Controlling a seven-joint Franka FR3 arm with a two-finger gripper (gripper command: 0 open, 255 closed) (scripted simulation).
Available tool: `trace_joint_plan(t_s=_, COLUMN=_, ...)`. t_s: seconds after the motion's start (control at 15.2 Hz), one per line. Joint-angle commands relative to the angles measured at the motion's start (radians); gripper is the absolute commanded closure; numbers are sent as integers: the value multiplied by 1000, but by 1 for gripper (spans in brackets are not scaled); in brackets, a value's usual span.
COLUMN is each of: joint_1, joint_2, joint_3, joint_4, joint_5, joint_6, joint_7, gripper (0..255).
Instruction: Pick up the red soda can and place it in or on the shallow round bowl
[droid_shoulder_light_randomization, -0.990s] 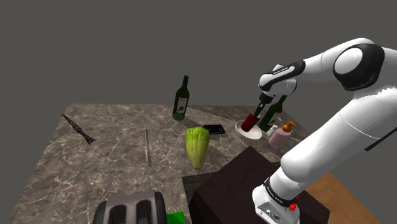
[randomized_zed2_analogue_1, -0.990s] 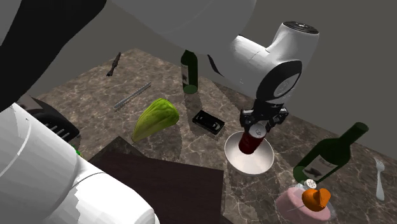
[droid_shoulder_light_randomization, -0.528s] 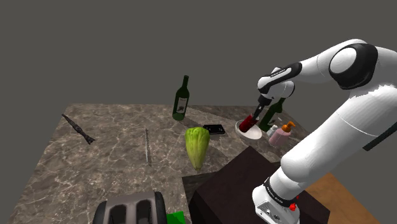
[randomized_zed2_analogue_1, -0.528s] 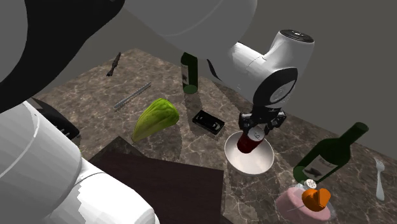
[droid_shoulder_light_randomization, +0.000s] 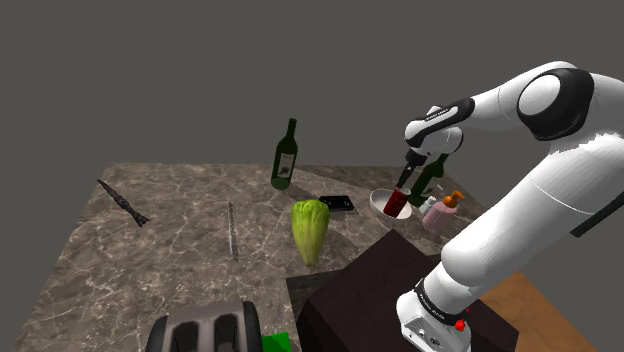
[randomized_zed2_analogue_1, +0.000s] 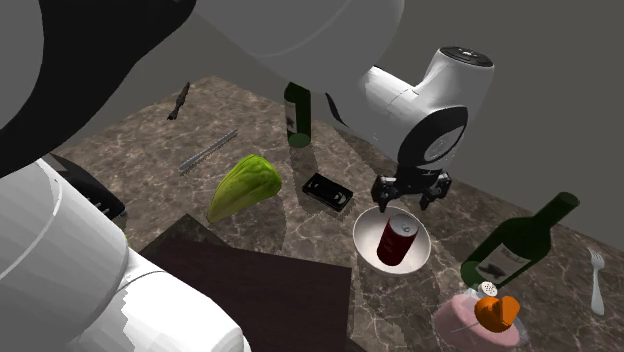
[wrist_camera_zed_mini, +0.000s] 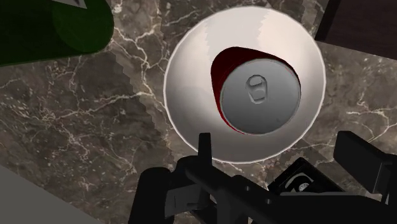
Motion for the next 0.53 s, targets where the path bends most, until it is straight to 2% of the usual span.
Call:
trace_joint_plan(t_s=0.0, joint_1=0, joint_2=0, joint_3=0, joint_4=0, joint_5=0, joint_6=0, joint_7=0, gripper=0)
trace_joint_plan(t_s=0.26, joint_1=-4, joint_2=-99, joint_3=9, joint_4=48, joint_5=-56, joint_6=-137, joint_7=43, gripper=0)
trace_joint_plan(t_s=0.46, joint_1=-5, joint_2=-99, joint_3=10, joint_4=48, joint_5=-56, joint_6=-137, joint_7=43, gripper=0)
